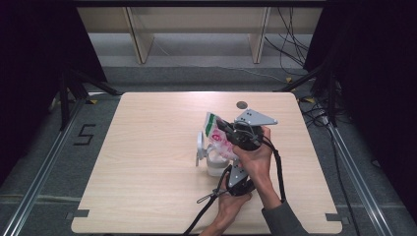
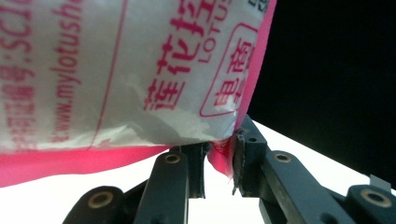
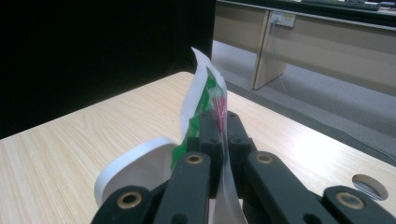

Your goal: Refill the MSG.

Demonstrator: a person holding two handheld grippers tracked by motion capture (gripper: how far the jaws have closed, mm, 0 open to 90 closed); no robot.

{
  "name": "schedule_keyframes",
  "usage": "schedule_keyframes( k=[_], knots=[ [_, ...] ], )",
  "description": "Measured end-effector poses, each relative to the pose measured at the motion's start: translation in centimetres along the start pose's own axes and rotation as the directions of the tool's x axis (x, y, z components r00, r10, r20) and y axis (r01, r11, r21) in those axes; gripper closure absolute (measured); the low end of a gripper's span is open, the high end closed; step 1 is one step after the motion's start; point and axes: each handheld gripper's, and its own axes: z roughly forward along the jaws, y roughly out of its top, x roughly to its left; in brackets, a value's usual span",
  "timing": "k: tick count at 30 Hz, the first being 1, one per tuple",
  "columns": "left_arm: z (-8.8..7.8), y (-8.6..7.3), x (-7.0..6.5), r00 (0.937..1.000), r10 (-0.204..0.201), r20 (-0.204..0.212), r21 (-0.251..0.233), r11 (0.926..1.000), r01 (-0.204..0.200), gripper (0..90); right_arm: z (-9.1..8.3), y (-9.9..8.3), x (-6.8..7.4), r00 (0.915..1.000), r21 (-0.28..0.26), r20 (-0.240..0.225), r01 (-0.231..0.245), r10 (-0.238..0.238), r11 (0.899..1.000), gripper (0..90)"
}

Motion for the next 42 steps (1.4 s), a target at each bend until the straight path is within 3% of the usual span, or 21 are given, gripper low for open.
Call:
schedule_keyframes(
  k=[1, 2, 3, 5, 10, 11, 18, 20, 21, 22, 32, 33, 35, 39, 42],
  knots=[
    [-0.02, 0.00, -0.02, 1.0000, 0.004, 0.003, -0.003, 1.0000, -0.004, 76.5, 0.02, 0.00, 0.12, 1.0000, -0.001, -0.001, -0.001, 0.001, 1.000, 89.8],
    [0.08, 0.01, 0.07, 0.9993, 0.017, 0.035, 0.004, 0.9998, -0.017, 76.5, 0.01, 0.01, 0.15, 1.0000, 0.002, 0.000, 0.001, -0.001, 1.000, 89.7],
    [-0.07, -0.03, -0.04, 1.0000, 0.005, -0.006, 0.001, 1.0000, -0.005, 76.5, 0.10, 0.00, 0.15, 1.0000, -0.002, -0.007, 0.000, 0.000, 1.000, 89.8],
    [-0.01, -0.01, 0.01, 1.0000, 0.003, -0.004, 0.002, 1.0000, -0.003, 76.6, 0.13, -0.04, 0.15, 1.0000, -0.001, 0.009, 0.000, 0.000, 1.000, 89.7],
    [-0.07, 0.08, 0.04, 0.9999, 0.009, -0.013, 0.014, 0.9999, -0.009, 76.6, 0.11, 0.03, 0.06, 1.0000, -0.013, -0.007, 0.003, -0.003, 1.000, 89.7],
    [0.07, 0.00, 0.04, 1.0000, 0.003, 0.000, -0.003, 1.0000, -0.003, 76.6, 0.06, 0.02, 0.09, 1.0000, -0.003, -0.001, 0.002, -0.002, 1.000, 89.7],
    [0.07, 0.05, 0.09, 0.9999, 0.003, 0.010, -0.002, 1.0000, -0.003, 76.6, 0.11, 0.01, 0.21, 0.9999, 0.000, -0.009, -0.004, 0.004, 1.000, 89.7],
    [-0.05, 0.10, 0.06, 0.9999, 0.008, -0.009, 0.011, 0.9999, -0.008, 76.6, 0.12, 0.05, 0.16, 0.9999, -0.004, -0.006, 0.008, -0.008, 1.000, 89.7],
    [0.18, 0.09, 0.23, 0.9994, 0.013, 0.033, 0.007, 0.9999, -0.013, 76.6, 0.17, 0.05, 0.13, 0.9999, -0.010, -0.010, 0.007, -0.007, 1.000, 89.7],
    [0.08, 0.05, 0.12, 1.0000, 0.000, -0.002, 0.001, 1.0000, 0.000, 76.6, 0.18, 0.03, 0.10, 0.9999, -0.013, -0.010, 0.008, -0.008, 1.000, 89.7],
    [0.14, 0.07, 0.16, 1.0000, -0.001, 0.004, -0.013, 0.9999, 0.001, 76.6, 0.10, 0.10, 0.45, 1.0000, 0.000, -0.007, 0.004, -0.004, 1.000, 89.6],
    [0.18, 0.08, 0.16, 1.0000, -0.006, 0.001, -0.011, 0.9999, 0.006, 76.6, 0.15, 0.05, 0.55, 0.9999, -0.005, 0.011, 0.000, 0.000, 1.000, 89.6],
    [0.19, 0.08, 0.15, 1.0000, -0.005, 0.001, -0.012, 0.9999, 0.005, 76.5, 0.26, 0.05, 0.45, 0.9996, 0.009, -0.002, 0.027, -0.027, 1.000, 89.6],
    [0.15, 0.08, 0.25, 1.0000, -0.004, 0.005, -0.012, 0.9999, 0.004, 76.6, 0.18, 0.08, 0.62, 1.0000, 0.009, -0.001, 0.005, -0.005, 1.000, 89.6],
    [0.12, 0.07, 0.15, 1.0000, -0.003, 0.000, -0.014, 0.9999, 0.003, 76.6, 0.19, 0.08, 0.59, 0.9999, 0.005, -0.002, 0.016, -0.016, 1.000, 89.6]
  ],
)
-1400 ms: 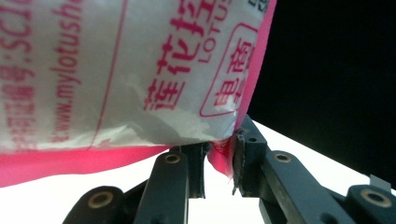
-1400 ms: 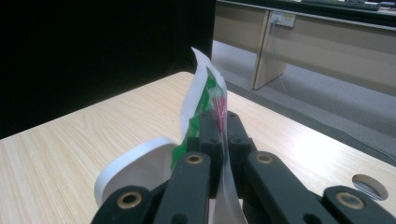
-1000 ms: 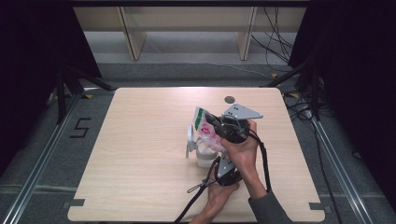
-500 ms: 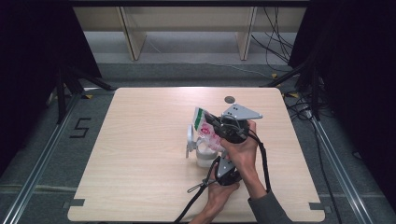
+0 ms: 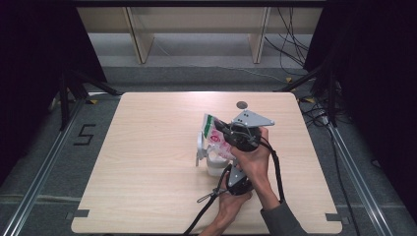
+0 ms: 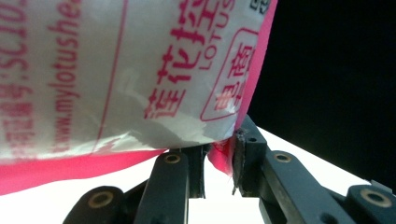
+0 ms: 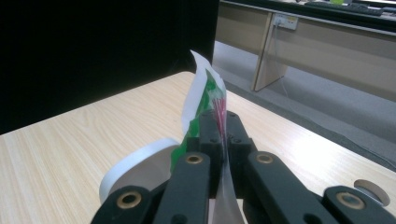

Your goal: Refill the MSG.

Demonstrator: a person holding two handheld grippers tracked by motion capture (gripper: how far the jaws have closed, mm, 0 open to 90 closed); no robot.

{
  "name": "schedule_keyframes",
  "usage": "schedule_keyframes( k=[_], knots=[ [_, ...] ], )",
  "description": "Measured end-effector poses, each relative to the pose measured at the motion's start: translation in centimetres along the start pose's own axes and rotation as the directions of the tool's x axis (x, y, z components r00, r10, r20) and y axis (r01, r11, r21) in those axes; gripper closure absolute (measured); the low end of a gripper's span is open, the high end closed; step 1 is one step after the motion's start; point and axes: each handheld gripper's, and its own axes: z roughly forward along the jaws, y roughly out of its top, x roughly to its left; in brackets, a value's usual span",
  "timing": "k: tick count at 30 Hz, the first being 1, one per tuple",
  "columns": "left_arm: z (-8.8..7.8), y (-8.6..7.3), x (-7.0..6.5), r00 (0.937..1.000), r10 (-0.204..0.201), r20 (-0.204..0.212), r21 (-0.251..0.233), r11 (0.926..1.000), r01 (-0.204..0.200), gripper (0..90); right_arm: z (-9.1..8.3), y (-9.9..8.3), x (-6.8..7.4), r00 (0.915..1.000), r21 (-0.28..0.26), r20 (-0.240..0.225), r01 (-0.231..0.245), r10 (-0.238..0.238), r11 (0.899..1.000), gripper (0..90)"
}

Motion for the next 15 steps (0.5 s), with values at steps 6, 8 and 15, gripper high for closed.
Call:
schedule_keyframes(
  k=[6, 8, 15],
  knots=[
    [0.07, -0.07, 0.06, 1.0000, 0.003, 0.002, -0.004, 1.0000, -0.003, 76.6, 0.06, 0.00, -0.17, 0.9999, -0.002, -0.006, 0.015, -0.015, 1.000, 89.6],
    [-0.04, -0.04, 0.08, 1.0000, 0.006, -0.005, 0.008, 1.0000, -0.006, 76.6, 0.15, -0.05, -0.23, 0.9999, -0.013, -0.016, -0.002, 0.001, 1.000, 89.6],
    [0.10, -0.12, 0.08, 1.0000, 0.002, -0.005, -0.001, 1.0000, -0.002, 76.6, 0.16, -0.08, -0.14, 1.0000, -0.008, -0.003, -0.006, 0.006, 1.000, 89.6]
  ],
)
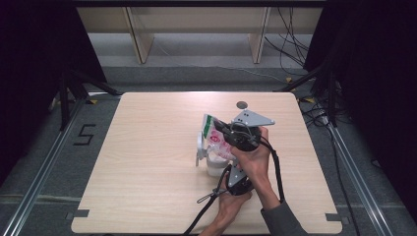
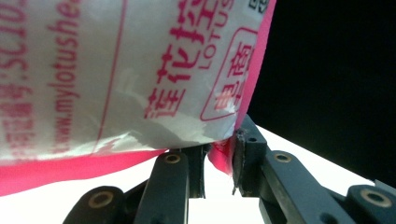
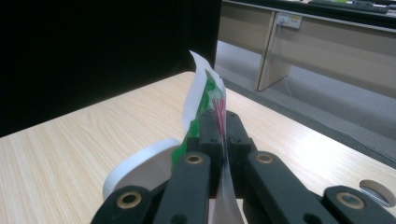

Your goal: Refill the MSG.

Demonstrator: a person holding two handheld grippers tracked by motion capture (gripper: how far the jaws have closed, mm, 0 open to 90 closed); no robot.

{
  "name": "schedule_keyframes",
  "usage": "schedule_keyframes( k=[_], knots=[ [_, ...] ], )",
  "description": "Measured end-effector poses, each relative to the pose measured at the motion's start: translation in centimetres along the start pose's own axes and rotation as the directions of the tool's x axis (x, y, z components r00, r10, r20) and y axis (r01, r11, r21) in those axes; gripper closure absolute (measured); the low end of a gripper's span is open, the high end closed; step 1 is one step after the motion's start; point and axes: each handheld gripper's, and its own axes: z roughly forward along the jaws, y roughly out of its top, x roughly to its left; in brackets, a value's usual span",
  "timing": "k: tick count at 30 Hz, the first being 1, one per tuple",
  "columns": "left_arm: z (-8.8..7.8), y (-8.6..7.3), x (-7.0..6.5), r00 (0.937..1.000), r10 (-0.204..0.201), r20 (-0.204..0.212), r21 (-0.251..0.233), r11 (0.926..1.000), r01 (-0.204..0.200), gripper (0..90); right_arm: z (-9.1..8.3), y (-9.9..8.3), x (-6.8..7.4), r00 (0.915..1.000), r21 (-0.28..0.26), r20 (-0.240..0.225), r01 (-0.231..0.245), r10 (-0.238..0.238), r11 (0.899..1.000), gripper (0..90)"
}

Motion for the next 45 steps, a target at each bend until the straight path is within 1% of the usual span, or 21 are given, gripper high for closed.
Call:
schedule_keyframes(
  k=[1, 3, 6, 7, 10, 11, 13, 15, 18, 21, 23, 24, 25, 28, 32, 34, 39, 40, 41, 44, 45],
  knots=[
    [0.01, -0.01, -0.03, 1.0000, 0.001, -0.001, 0.001, 1.0000, -0.001, 76.6, 0.00, -0.02, -0.10, 0.9999, 0.011, -0.016, 0.007, -0.007, 1.000, 89.6],
    [-0.09, 0.02, -0.01, 1.0000, 0.008, 0.003, 0.002, 1.0000, -0.008, 76.6, -0.13, 0.01, 0.07, 0.9999, 0.004, -0.004, -0.016, 0.016, 1.000, 89.6],
    [-0.13, 0.17, -0.02, 1.0000, 0.007, 0.000, -0.006, 1.0000, -0.007, 76.7, -0.31, 0.27, 0.00, 1.0000, -0.018, -0.003, 0.002, -0.002, 1.000, 89.6],
    [-0.11, 0.15, -0.05, 1.0000, 0.005, 0.003, -0.005, 1.0000, -0.005, 76.7, -0.36, 0.31, -0.03, 0.9998, -0.005, -0.014, 0.015, -0.015, 1.000, 89.6],
    [-0.08, 0.02, -0.03, 1.0000, 0.002, -0.001, -0.001, 1.0000, -0.002, 76.6, -0.05, 0.12, 0.09, 0.9999, 0.014, -0.011, 0.011, -0.011, 1.000, 89.6],
    [-0.08, 0.05, 0.03, 1.0000, 0.000, 0.001, 0.000, 1.0000, 0.000, 76.6, 0.04, 0.07, 0.01, 0.9997, 0.004, -0.005, 0.024, -0.024, 1.000, 89.6],
    [-0.07, 0.08, -0.02, 1.0000, 0.003, 0.001, -0.005, 1.0000, -0.003, 76.6, -0.10, 0.13, 0.10, 0.9999, 0.005, -0.010, 0.005, -0.005, 1.000, 89.6],
    [-0.13, 0.11, -0.01, 1.0000, 0.007, 0.004, -0.002, 1.0000, -0.007, 76.6, -0.15, 0.21, 0.06, 0.9997, 0.000, -0.010, 0.022, -0.022, 1.000, 89.6],
    [-0.03, 0.05, -0.01, 1.0000, -0.003, 0.001, -0.005, 1.0000, 0.003, 76.6, 0.12, 0.05, 0.19, 0.9997, 0.010, -0.020, 0.010, -0.010, 1.000, 89.6],
    [-0.13, 0.09, -0.03, 1.0000, 0.001, -0.003, -0.005, 1.0000, -0.001, 76.6, -0.05, 0.16, 0.15, 0.9998, 0.002, -0.005, 0.021, -0.021, 1.000, 89.6],
    [-0.08, 0.09, 0.04, 0.9999, -0.007, 0.010, -0.003, 1.0000, 0.007, 76.7, -0.06, 0.13, 0.27, 1.0000, 0.005, -0.007, 0.003, -0.003, 1.000, 89.6],
    [-0.09, 0.08, 0.02, 1.0000, -0.003, 0.009, -0.002, 1.0000, 0.003, 76.6, 0.03, 0.10, 0.27, 0.9998, 0.008, -0.016, 0.010, -0.010, 1.000, 89.6],
    [-0.09, 0.07, 0.01, 1.0000, -0.003, 0.009, -0.003, 1.0000, 0.003, 76.6, 0.06, 0.08, 0.28, 0.9999, 0.012, -0.006, 0.014, -0.013, 1.000, 89.6],
    [-0.09, 0.08, 0.06, 1.0000, -0.002, 0.005, -0.004, 1.0000, 0.002, 76.6, 0.12, 0.09, 0.21, 0.9996, 0.000, -0.028, 0.008, -0.008, 1.000, 89.6],
    [-0.09, 0.04, -0.01, 1.0000, 0.001, 0.000, -0.006, 1.0000, -0.001, 76.6, 0.06, 0.09, 0.31, 0.9999, 0.007, -0.006, 0.011, -0.011, 1.000, 89.6],
    [-0.07, 0.06, 0.06, 1.0000, -0.001, 0.005, -0.004, 1.0000, 0.001, 76.7, 0.16, 0.09, 0.11, 0.9995, -0.001, -0.026, 0.020, -0.020, 1.000, 89.6],
    [-0.11, 0.06, 0.01, 1.0000, 0.002, -0.004, 0.002, 1.0000, -0.002, 76.6, -0.05, 0.12, 0.15, 0.9999, 0.012, -0.015, 0.004, -0.004, 1.000, 89.6],
    [-0.06, 0.06, 0.05, 1.0000, -0.001, 0.005, -0.003, 1.0000, 0.001, 76.7, 0.01, 0.09, 0.04, 0.9997, 0.002, -0.006, 0.025, -0.025, 1.000, 89.6],
    [-0.07, 0.08, -0.01, 1.0000, 0.000, 0.000, -0.005, 1.0000, 0.000, 76.6, 0.05, 0.07, 0.18, 0.9998, 0.002, -0.019, 0.006, -0.006, 1.000, 89.6],
    [-0.11, 0.08, 0.06, 1.0000, 0.001, 0.003, -0.004, 1.0000, -0.001, 76.7, -0.03, 0.19, 0.08, 0.9995, -0.004, -0.009, 0.031, -0.031, 1.000, 89.6],
    [-0.11, 0.08, 0.08, 1.0000, -0.002, 0.003, -0.005, 1.0000, 0.002, 76.7, 0.01, 0.16, 0.14, 0.9997, -0.001, -0.014, 0.021, -0.021, 1.000, 89.6]
  ],
)
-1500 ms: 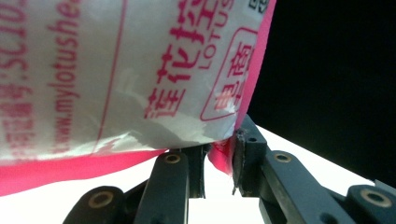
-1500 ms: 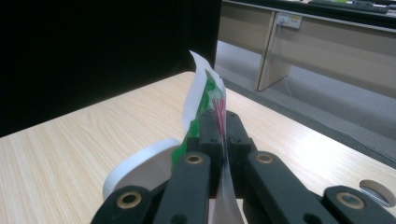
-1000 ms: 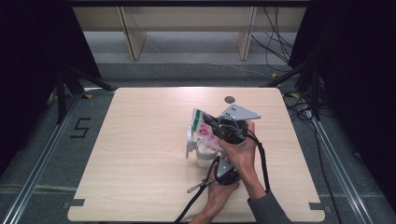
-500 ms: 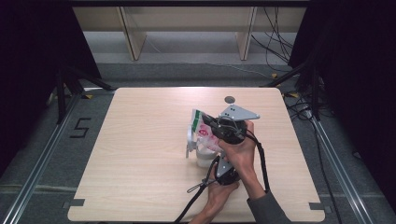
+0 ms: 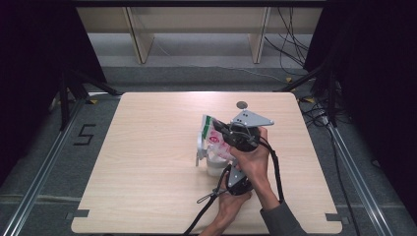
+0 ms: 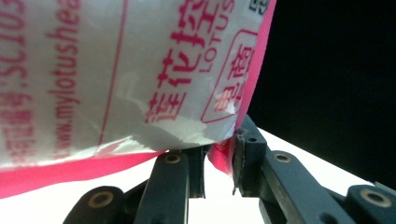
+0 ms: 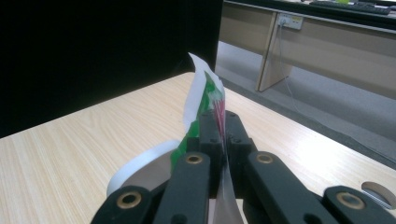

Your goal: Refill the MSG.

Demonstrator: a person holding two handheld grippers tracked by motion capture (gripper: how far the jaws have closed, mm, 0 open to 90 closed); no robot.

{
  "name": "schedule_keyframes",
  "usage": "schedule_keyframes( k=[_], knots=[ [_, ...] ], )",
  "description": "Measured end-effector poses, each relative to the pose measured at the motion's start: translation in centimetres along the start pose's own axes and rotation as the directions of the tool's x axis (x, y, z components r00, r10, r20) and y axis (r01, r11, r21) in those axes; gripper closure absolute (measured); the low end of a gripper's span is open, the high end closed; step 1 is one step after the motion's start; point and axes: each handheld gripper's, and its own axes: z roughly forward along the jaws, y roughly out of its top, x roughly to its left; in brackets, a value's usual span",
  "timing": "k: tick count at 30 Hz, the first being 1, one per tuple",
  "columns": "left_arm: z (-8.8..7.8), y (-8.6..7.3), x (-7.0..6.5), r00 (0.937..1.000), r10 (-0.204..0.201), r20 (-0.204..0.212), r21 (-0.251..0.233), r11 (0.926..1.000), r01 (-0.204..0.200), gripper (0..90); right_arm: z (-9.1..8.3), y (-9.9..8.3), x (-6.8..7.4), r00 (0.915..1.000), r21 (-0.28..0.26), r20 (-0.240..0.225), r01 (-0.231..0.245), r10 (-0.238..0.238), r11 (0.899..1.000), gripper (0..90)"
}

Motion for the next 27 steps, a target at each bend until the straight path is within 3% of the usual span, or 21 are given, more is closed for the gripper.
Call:
schedule_keyframes(
  k=[7, 10, 12, 13, 14, 17, 27],
  knots=[
    [0.02, -0.03, 0.06, 1.0000, 0.005, -0.003, 0.003, 1.0000, -0.005, 76.7, -0.13, -0.01, 0.08, 0.9997, 0.004, -0.002, -0.025, 0.025, 1.000, 89.6],
    [-0.02, -0.03, 0.07, 1.0000, 0.006, -0.007, -0.002, 1.0000, -0.006, 76.7, -0.09, 0.05, -0.02, 1.0000, -0.013, -0.002, -0.008, 0.008, 1.000, 89.6],
    [0.11, 0.05, 0.18, 0.9997, 0.012, 0.019, 0.019, 0.9997, -0.013, 76.7, -0.10, 0.04, 0.04, 0.9998, -0.014, -0.007, -0.018, 0.018, 1.000, 89.6],
    [0.04, 0.01, -0.01, 0.9999, -0.003, 0.014, 0.015, 0.9999, 0.003, 76.7, -0.12, 0.05, 0.06, 0.9999, -0.009, -0.007, -0.013, 0.013, 1.000, 89.6],
    [0.12, -0.07, -0.26, 0.9984, -0.043, 0.038, 0.019, 0.9989, 0.042, 76.7, -0.24, 0.10, 0.12, 0.9999, 0.003, -0.002, -0.016, 0.016, 1.000, 89.6],
    [0.32, -0.20, -0.25, 0.9973, -0.055, 0.047, 0.011, 0.9984, 0.055, 76.7, 0.06, -0.07, 0.07, 0.9999, 0.011, -0.011, -0.012, 0.012, 1.000, 89.6],
    [0.23, -0.15, -0.20, 0.9980, -0.041, 0.048, 0.013, 0.9991, 0.040, 76.7, 0.02, -0.09, -0.02, 0.9997, -0.014, -0.003, -0.026, 0.025, 1.000, 89.6]
  ],
)
